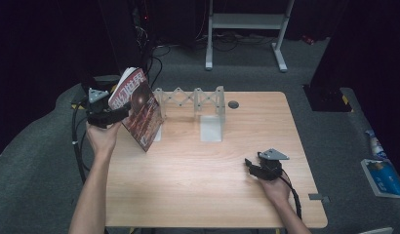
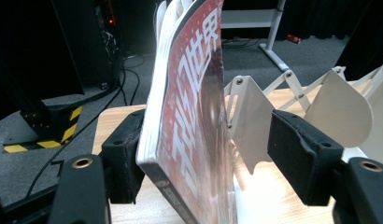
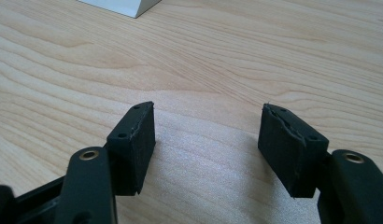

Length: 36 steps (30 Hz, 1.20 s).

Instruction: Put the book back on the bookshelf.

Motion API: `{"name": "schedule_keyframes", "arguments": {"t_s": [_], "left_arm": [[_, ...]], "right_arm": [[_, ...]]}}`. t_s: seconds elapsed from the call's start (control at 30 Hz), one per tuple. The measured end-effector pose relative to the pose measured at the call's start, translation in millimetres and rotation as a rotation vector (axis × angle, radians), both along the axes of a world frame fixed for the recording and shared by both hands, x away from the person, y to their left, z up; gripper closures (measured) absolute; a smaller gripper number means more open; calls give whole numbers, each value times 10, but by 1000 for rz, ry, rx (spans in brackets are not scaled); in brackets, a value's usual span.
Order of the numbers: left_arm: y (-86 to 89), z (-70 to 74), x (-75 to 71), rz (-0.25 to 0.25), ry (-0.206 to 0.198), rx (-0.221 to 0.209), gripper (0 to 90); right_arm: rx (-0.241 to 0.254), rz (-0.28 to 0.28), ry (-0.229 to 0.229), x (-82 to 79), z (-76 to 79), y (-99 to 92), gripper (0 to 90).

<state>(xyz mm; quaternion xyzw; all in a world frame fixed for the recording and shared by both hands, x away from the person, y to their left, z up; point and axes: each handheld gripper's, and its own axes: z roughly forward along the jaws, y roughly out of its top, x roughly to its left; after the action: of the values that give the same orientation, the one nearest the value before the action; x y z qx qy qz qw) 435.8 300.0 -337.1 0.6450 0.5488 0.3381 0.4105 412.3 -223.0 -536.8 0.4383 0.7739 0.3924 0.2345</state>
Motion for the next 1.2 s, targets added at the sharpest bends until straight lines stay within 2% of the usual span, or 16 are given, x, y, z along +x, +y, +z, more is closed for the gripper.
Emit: {"name": "schedule_keyframes", "arguments": {"t_s": [0.13,0.23,0.33,0.43,0.93,1.2], "left_arm": [[7,13,-49,-8,-11,-16,308],[3,14,-85,-12,-14,-11,297],[-36,11,-130,-9,-21,40,294],[-65,3,-173,-16,-30,59,287],[-71,-28,-320,-35,-60,20,281],[-85,-45,-393,-48,-61,0,284]], "right_arm": [[0,0,0,-1,0,0,366],[0,0,0,-1,0,0,366],[0,0,0,-1,0,0,366],[0,1,-1,0,-1,0,366],[0,2,0,-2,0,0,366],[0,2,0,-2,0,0,366]]}}
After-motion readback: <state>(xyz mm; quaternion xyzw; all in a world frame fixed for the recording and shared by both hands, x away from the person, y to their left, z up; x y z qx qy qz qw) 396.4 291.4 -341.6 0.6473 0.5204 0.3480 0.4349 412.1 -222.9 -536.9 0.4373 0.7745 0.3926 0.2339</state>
